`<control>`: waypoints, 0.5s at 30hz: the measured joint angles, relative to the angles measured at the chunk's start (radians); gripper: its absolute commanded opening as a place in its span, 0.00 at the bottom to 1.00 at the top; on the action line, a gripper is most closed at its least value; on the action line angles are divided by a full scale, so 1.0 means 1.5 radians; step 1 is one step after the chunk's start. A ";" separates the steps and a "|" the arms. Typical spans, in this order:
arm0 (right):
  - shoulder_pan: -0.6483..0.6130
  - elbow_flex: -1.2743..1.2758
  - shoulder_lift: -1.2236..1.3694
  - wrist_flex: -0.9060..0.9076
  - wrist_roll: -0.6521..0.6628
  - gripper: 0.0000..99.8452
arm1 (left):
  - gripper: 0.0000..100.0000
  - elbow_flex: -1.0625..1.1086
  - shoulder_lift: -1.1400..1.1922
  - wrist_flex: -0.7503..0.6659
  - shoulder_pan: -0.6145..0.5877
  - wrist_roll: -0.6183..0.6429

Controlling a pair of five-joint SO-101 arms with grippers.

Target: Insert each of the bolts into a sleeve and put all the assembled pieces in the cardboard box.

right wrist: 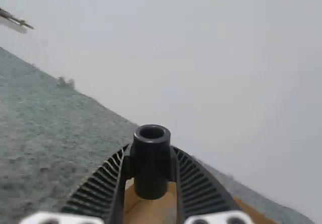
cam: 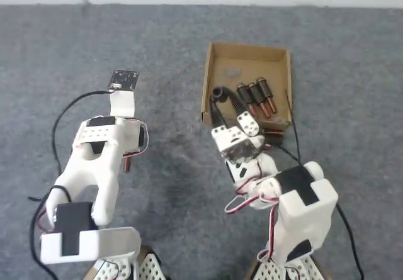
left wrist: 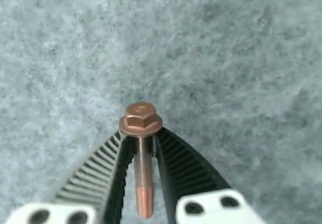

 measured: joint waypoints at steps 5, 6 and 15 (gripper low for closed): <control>-0.005 0.049 -0.044 0.000 -0.113 0.01 | 0.01 0.000 0.000 0.000 0.000 0.000; -0.006 0.057 -0.052 0.000 -0.127 0.01 | 0.01 0.000 0.000 0.000 0.000 0.000; -0.012 0.170 -0.149 0.000 -0.226 0.01 | 0.01 0.001 0.000 -0.014 0.000 0.000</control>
